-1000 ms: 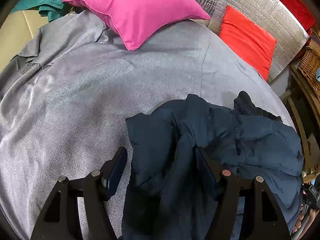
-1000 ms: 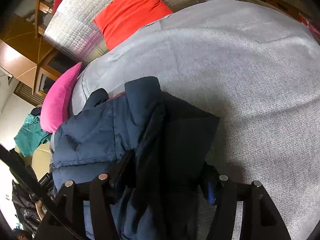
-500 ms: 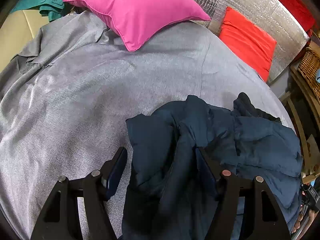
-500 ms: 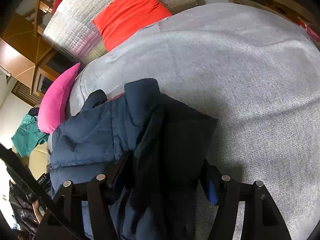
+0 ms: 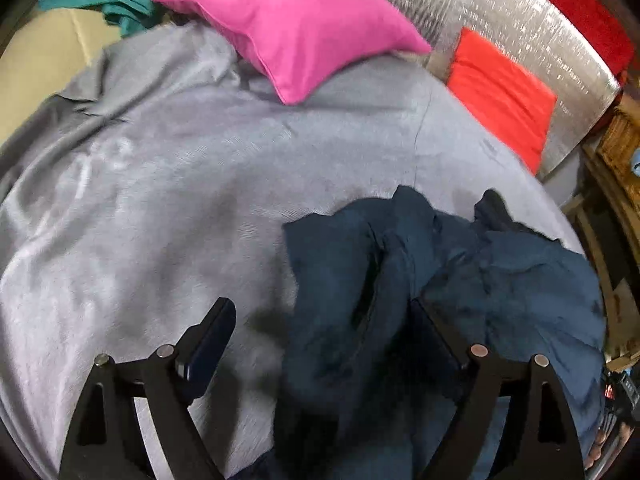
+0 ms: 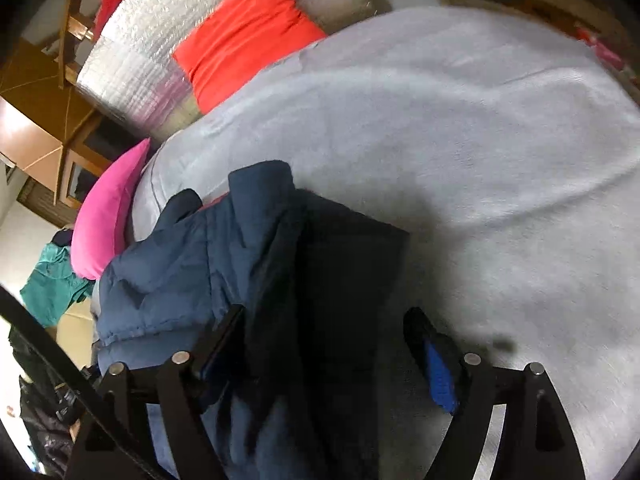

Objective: Fold large clothes
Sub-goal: 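Lay the jacket flat on the blanket and open both tools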

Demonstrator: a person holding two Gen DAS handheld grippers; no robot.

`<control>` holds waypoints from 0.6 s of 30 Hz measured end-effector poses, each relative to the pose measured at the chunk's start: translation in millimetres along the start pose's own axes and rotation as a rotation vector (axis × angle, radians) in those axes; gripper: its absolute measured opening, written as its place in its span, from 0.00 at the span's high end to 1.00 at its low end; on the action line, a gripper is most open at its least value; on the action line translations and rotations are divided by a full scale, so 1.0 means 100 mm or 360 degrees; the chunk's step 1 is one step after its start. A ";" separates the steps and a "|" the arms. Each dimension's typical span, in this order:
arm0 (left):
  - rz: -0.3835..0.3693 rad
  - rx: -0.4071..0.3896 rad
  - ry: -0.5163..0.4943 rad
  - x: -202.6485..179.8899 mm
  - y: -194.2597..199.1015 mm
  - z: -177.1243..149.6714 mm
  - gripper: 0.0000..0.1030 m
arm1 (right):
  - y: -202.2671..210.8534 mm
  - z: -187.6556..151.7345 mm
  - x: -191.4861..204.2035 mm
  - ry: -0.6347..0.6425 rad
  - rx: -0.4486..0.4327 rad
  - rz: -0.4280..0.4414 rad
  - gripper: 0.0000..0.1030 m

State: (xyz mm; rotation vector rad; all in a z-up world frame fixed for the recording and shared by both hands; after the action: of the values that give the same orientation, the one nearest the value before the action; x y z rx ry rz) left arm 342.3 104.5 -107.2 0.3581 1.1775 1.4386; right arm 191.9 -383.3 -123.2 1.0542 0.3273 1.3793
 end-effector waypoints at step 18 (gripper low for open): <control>-0.0008 -0.0458 -0.0368 0.00 1.31 -1.12 0.14 | 1.04 -1.01 0.66 0.0326 -0.0219 -0.0217 0.20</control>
State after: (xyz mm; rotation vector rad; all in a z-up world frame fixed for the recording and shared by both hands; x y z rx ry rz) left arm 181.0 80.3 -52.0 0.3100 0.7726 1.4939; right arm 66.5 -298.3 -73.5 0.7651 0.4403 1.3687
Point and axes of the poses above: each gripper's, at about its wrist camera, not at the fingertips, and y roughly against the way its jaws point, x to its left, z to its top, the point moved 2 cm from there along -y, roughly the way its jaws point, and after that the axes turned 14 degrees about y, right-handed, at the moved point
